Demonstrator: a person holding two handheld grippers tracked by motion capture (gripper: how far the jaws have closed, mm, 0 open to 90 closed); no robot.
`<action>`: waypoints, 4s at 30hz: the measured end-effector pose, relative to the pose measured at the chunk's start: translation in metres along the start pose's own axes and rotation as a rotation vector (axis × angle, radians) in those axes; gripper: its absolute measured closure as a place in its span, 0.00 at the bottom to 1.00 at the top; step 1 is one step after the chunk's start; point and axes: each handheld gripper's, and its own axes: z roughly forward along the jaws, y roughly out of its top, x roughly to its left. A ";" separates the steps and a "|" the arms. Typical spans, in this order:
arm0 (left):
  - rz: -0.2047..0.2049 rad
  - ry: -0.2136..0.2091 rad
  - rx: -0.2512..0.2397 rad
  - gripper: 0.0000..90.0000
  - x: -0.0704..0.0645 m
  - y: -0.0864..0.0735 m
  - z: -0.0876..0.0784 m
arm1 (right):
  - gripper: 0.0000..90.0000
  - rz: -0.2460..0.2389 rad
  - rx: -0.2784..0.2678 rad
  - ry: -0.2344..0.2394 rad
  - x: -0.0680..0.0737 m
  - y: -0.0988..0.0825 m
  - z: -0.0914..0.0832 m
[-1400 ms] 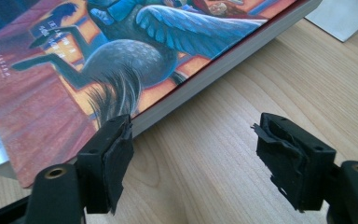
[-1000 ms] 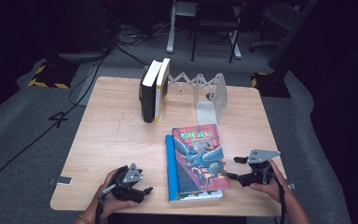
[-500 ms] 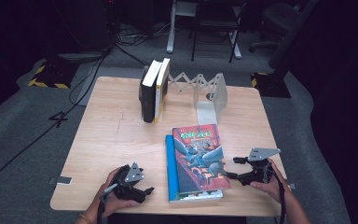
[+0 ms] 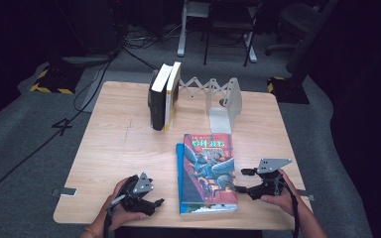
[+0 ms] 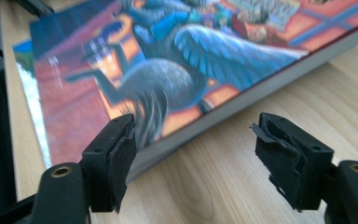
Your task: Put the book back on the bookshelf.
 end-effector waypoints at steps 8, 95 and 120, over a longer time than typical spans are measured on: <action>-0.012 0.016 0.002 0.22 0.001 0.003 0.002 | 0.31 0.004 0.019 -0.023 0.004 0.017 0.006; -0.036 0.082 -0.069 0.37 0.062 0.073 0.042 | 0.91 -0.040 -0.133 0.105 -0.013 0.059 0.055; 0.069 0.004 -0.211 0.82 0.066 0.106 0.030 | 0.90 -0.171 -0.229 0.076 0.007 0.070 0.032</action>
